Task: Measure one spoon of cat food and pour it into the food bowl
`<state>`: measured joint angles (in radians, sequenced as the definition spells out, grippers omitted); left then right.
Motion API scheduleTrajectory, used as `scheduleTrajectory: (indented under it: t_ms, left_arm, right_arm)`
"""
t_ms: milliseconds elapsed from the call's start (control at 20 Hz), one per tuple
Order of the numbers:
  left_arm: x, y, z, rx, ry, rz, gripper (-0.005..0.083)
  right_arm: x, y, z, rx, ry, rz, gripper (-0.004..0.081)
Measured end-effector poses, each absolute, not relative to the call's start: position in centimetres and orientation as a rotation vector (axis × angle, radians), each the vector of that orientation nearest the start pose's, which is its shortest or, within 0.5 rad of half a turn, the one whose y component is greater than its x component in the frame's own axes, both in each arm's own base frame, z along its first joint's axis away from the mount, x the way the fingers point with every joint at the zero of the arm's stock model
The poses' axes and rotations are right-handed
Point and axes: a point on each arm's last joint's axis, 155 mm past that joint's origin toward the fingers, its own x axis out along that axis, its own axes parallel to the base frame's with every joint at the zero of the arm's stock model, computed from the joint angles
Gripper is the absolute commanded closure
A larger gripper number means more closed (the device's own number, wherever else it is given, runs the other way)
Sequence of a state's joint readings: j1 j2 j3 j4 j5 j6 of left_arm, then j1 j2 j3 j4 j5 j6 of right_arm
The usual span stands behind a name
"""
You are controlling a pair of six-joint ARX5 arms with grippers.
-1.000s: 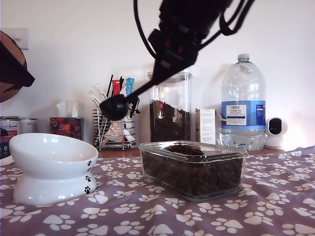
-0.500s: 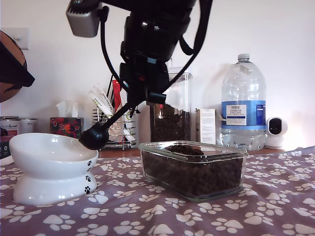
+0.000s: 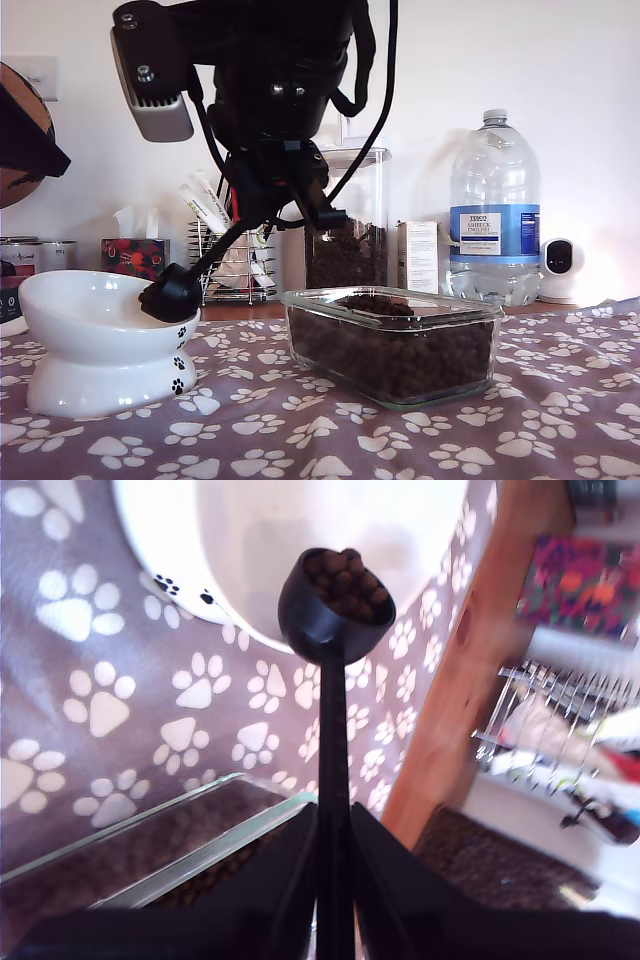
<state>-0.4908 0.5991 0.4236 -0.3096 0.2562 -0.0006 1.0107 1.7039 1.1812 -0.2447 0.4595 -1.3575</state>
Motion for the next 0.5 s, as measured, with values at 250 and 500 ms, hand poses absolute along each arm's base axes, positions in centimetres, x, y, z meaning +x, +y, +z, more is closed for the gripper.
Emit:
scheduleTrajectory:
  t_ms: [250,500]
  left_arm:
    - [21.7,-16.9,15.4,0.058,0.494,-0.732,0.0794]
    - [21.7,-16.9,15.4,0.058,0.493,-0.732,0.0794]
  right_arm:
    - [31.8,36.0,13.3,-1.957,0.025,0.912,0.0783]
    - [31.9,37.9,14.2,-2.112,-0.181,0.938,0.0783]
